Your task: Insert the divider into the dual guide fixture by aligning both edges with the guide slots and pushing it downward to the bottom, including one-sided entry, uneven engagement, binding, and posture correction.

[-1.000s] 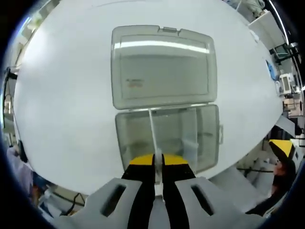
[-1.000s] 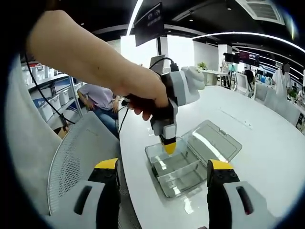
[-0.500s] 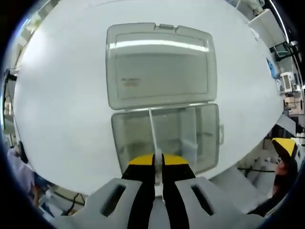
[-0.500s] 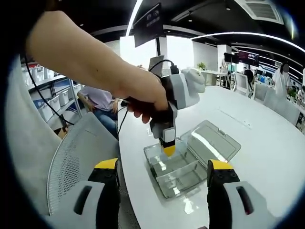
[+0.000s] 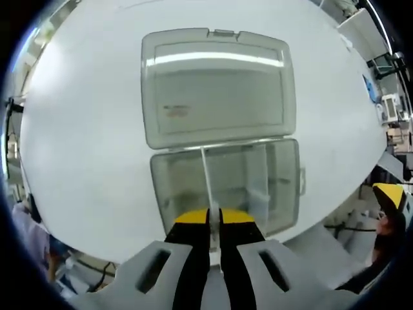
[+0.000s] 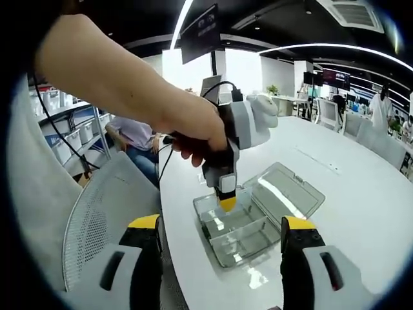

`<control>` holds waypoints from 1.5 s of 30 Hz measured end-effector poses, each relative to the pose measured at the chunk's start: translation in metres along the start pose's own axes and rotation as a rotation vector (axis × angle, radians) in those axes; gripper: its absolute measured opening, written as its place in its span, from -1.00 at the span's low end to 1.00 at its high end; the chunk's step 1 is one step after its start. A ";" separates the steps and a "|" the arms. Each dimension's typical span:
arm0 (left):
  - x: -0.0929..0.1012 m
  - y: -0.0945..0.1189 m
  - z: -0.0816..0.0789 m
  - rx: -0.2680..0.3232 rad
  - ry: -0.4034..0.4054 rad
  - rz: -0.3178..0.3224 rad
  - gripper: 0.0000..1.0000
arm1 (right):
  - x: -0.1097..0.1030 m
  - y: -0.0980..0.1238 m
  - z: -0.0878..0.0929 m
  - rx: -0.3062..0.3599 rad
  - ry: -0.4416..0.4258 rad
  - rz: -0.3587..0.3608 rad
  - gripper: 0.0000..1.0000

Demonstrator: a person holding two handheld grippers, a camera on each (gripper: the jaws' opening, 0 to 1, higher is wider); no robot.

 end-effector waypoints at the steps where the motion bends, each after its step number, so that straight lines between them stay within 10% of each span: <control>1: 0.000 0.000 0.000 -0.001 -0.003 -0.001 -0.99 | 0.000 0.000 0.000 0.000 -0.001 0.001 0.45; 45: 0.000 -0.006 -0.003 -0.031 -0.082 -0.033 -0.99 | 0.000 0.001 0.002 -0.018 0.006 0.002 0.45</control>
Point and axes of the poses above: the point that each gripper's makers call its tool centre point, and the gripper's own axes: y roughly backward along the fingers, x roughly to its right, z roughly out of its underside, the point moved 4 cm from there along y, roughly backward along the fingers, and after that the axes turned 8 degrees about z, right-handed, at the moved point
